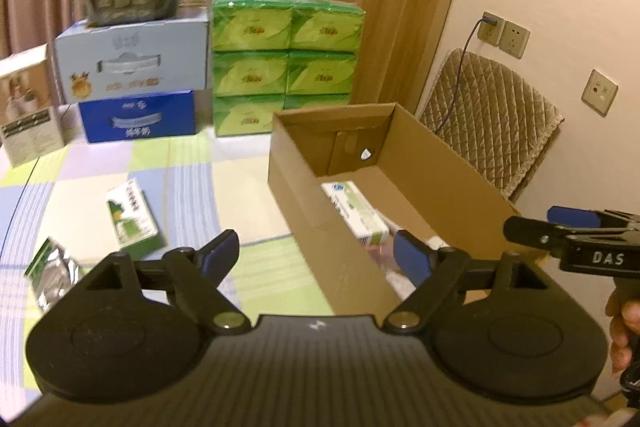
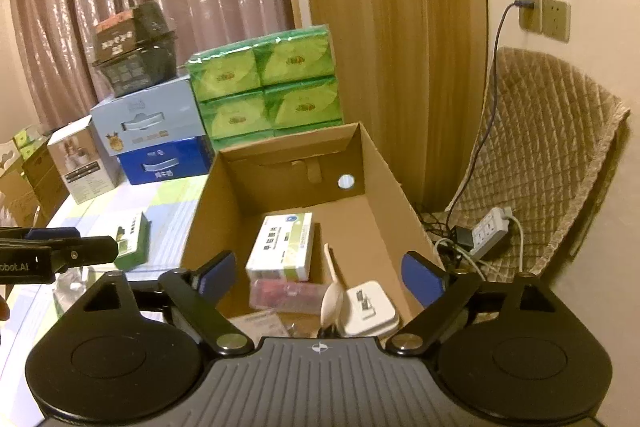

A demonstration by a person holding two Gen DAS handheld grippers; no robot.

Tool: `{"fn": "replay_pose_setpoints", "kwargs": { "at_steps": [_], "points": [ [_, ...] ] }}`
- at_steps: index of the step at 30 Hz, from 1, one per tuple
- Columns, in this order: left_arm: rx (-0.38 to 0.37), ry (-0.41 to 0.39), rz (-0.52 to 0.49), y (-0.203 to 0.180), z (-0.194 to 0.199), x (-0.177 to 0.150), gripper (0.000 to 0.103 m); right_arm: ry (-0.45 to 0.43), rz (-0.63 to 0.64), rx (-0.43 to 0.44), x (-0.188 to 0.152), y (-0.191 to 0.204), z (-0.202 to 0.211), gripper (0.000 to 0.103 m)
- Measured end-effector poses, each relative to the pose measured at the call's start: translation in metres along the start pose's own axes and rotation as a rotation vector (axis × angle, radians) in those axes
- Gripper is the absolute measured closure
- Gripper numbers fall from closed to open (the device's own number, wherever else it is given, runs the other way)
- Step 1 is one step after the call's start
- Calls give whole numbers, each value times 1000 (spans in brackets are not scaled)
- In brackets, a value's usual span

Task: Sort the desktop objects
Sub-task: 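Open left tool releasing tablet box while right tool releases spoon into box, then bring both tools back over the foil bag and spray box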

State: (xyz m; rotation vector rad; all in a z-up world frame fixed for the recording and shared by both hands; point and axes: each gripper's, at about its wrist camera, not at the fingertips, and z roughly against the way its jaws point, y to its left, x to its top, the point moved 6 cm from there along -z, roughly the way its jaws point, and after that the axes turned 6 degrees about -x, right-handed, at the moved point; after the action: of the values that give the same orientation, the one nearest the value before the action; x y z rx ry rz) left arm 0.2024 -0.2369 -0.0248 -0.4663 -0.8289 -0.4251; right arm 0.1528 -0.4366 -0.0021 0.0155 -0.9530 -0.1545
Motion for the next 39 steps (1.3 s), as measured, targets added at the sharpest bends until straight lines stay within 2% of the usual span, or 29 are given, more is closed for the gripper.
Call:
{"fn": "replay_pose_setpoints", "kwargs": {
  "at_steps": [9,15,20,30,39],
  "points": [
    [65,-8,14,16,58,-31,7,-12,-16,25,-14,20,40,2],
    [102,-12,30,29,90,-48,1,-14,0,71,-18,47,61,2],
    [137,-12,37,43,112,-62,1,-12,16,108,-18,74,72,2],
    [217,-6,139,100,152,-100,1,-8,84,195,-24,137,83,2],
    [261,-20,192,138,174,-115,1,7,128,243,-34,180,80,2]
  ]
}}
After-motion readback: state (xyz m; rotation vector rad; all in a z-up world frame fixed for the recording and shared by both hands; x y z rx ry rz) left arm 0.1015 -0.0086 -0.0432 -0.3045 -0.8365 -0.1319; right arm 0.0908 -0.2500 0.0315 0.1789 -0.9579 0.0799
